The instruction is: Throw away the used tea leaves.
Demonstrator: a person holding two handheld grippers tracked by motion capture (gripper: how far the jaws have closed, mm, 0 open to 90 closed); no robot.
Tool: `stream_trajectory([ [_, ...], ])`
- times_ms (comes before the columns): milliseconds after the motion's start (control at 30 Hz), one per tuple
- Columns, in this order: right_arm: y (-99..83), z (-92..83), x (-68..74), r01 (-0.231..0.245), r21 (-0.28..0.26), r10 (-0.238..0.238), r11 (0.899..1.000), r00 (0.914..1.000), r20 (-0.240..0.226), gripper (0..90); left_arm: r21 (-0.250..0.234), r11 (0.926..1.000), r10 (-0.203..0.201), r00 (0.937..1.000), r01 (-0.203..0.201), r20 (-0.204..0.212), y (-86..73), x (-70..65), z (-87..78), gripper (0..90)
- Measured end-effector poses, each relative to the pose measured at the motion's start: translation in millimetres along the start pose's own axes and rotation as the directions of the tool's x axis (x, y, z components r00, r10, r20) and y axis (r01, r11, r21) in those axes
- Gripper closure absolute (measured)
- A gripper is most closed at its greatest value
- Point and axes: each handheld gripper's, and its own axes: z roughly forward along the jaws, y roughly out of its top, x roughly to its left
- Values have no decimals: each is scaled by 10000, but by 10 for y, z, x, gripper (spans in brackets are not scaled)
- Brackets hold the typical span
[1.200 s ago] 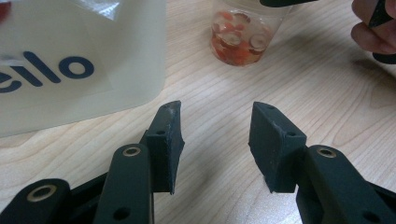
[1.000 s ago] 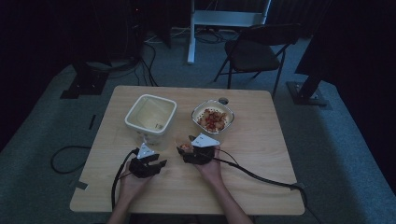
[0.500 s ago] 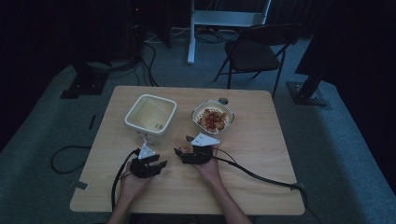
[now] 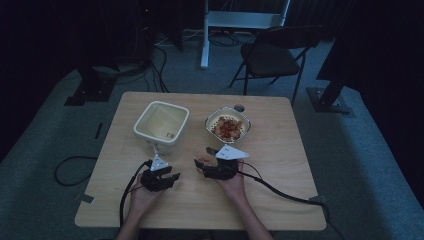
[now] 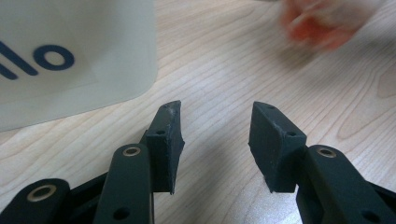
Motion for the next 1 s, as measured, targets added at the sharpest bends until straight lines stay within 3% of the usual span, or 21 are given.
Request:
stream_trajectory([
  [33,0,0,0,0,0,0,10000,10000,0,325,0,10000,-16,10000,16,2,-2,-6,11,552],
  [200,153,-370,-111,-102,-253,110,9996,9995,299,329,184,9997,163,9998,-162,-69,-14,-28,84,552],
  [400,321,-712,-258,-66,-508,109,9987,9964,841,330,359,9991,216,9997,-211,-129,-21,-25,139,546],
  [500,364,-799,-310,14,-571,47,9984,9944,1054,329,334,9992,236,9996,-231,-143,-24,-21,139,546],
  [533,404,-882,-373,73,-606,9,9981,9910,1338,329,315,9992,248,9996,-243,-159,-26,-21,142,546],
  [700,464,-987,-498,195,-732,-78,9971,9876,1570,329,81,9987,513,9980,-510,-382,-60,-47,154,545],
  [867,600,-1114,-750,288,-927,-75,9953,9751,2217,332,40,9984,560,9977,-559,-376,-64,-40,158,531],
  [1000,671,-1162,-885,297,-1101,-16,9935,9689,2473,334,-17,9985,544,9976,-545,-420,-71,-45,159,528],
])
